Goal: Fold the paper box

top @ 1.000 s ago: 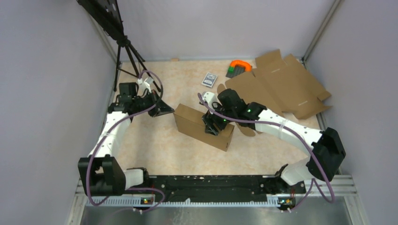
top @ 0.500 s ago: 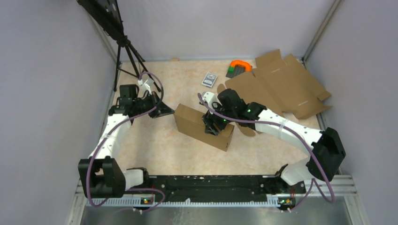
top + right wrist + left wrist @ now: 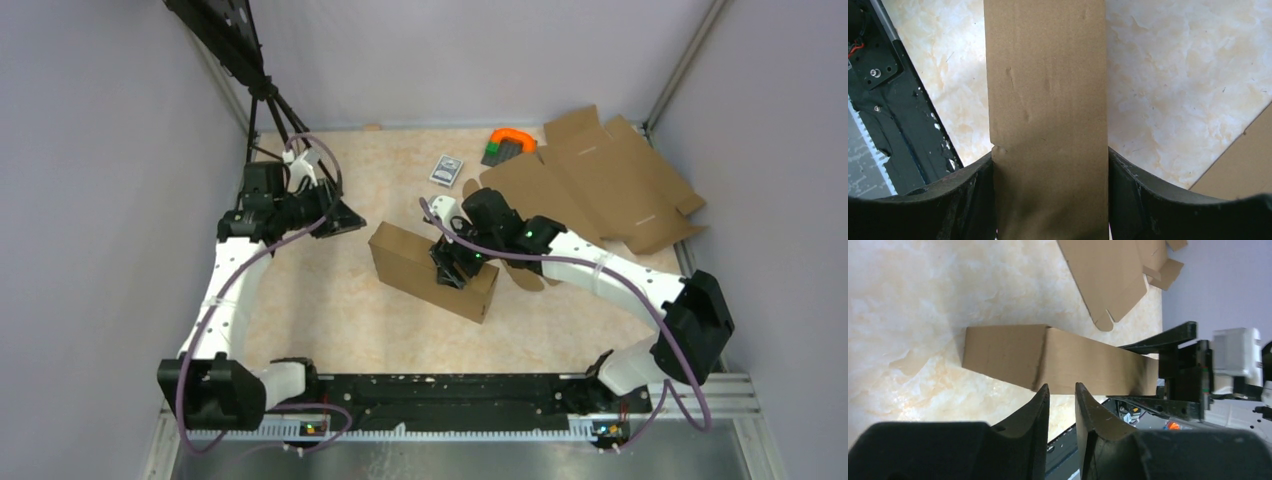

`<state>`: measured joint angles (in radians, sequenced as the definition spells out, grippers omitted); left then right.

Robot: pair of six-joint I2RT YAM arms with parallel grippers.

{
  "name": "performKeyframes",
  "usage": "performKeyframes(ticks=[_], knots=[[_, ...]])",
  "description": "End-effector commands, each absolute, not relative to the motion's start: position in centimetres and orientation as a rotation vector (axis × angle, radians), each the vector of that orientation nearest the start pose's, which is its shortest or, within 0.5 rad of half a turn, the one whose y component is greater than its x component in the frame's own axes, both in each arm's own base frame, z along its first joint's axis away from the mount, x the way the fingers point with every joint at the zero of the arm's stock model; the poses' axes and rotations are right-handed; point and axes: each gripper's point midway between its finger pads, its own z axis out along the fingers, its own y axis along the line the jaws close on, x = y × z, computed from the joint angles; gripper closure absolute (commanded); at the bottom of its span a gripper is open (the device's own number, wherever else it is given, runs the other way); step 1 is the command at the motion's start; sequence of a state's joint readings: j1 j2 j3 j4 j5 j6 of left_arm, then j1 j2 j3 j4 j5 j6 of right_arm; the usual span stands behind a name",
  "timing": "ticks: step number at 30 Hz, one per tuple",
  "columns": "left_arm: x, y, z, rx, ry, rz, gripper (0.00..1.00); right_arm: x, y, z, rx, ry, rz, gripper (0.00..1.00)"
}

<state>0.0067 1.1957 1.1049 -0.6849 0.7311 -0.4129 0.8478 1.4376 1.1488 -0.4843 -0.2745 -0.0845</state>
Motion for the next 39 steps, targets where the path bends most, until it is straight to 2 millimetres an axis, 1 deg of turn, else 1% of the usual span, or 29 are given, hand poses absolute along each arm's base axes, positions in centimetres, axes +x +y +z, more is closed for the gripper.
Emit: performKeyframes(ticks=[1,2,4,6,9,10,12,16,18,19,20,22,23,25,27,29,30,33,37,38,39], knots=[[28.3,-14.2,27.1,-0.034,2.249,-1.034,0.74,21.7,31.0,16.2,-1.204,2.164,0.664,0.36],[28.4,-14.7,27.5,-0.021,2.238,-1.047,0.77,21.8,31.0,16.4,-1.201,2.160,0.662,0.36],[28.8,-15.7,27.9,0.001,2.227,-1.069,0.87,21.8,31.0,16.4,-1.200,2.158,0.662,0.36],[29.3,-16.1,27.4,-0.003,2.243,-1.060,0.99,21.8,31.0,16.3,-1.201,2.160,0.664,0.36],[30.2,-16.1,25.6,-0.038,2.262,-1.050,1.00,21.6,31.0,16.1,-1.207,2.164,0.672,0.37],[30.5,-16.1,24.8,-0.051,2.261,-1.062,1.00,21.5,31.0,16.1,-1.209,2.164,0.676,0.37],[30.3,-16.0,22.2,-0.087,2.312,-1.067,1.00,21.5,30.9,16.1,-1.209,2.164,0.676,0.39],[29.1,-15.0,15.9,-0.198,2.437,-0.996,1.00,21.4,31.0,15.8,-1.214,2.168,0.680,0.40],[28.3,-15.0,14.2,-0.229,2.450,-1.024,1.00,21.4,31.0,15.7,-1.216,2.171,0.681,0.41],[28.1,-15.2,14.2,-0.227,2.440,-1.047,1.00,21.4,30.9,15.7,-1.215,2.172,0.679,0.41],[28.1,-15.4,14.6,-0.222,2.429,-1.062,1.00,21.4,30.9,15.7,-1.215,2.173,0.677,0.41],[28.3,-15.4,16.3,-0.203,2.406,-1.057,1.00,21.4,31.0,15.8,-1.215,2.170,0.678,0.41],[28.9,-15.3,18.1,-0.180,2.373,-1.040,1.00,21.5,31.0,15.9,-1.213,2.167,0.678,0.40],[29.1,-15.2,20.8,-0.150,2.328,-1.024,1.00,21.6,31.0,16.3,-1.203,2.160,0.675,0.34],[29.3,-15.3,23.3,-0.118,2.279,-1.037,1.00,21.9,31.1,17.1,-1.184,2.151,0.669,0.25],[29.4,-15.8,25.0,-0.090,2.247,-1.063,1.00,22.5,31.2,18.7,-1.151,2.130,0.658,0.17],[29.3,-16.1,25.5,-0.078,2.239,-1.076,1.00,22.7,31.2,19.6,-1.129,2.120,0.649,0.15],[29.3,-17.3,26.0,-0.036,2.232,-1.105,1.00,23.7,30.9,22.5,-1.068,2.069,0.610,0.14],[29.4,-18.8,25.3,-0.017,2.245,-1.137,1.00,23.7,30.1,26.5,-0.983,1.975,0.618,0.13],[29.4,-19.0,25.0,-0.017,2.245,-1.143,1.00,23.5,29.8,27.3,-0.972,1.950,0.623,0.16],[29.5,-19.0,24.6,-0.022,2.246,-1.143,1.00,23.2,29.6,27.8,-0.941,1.944,0.643,0.22]])
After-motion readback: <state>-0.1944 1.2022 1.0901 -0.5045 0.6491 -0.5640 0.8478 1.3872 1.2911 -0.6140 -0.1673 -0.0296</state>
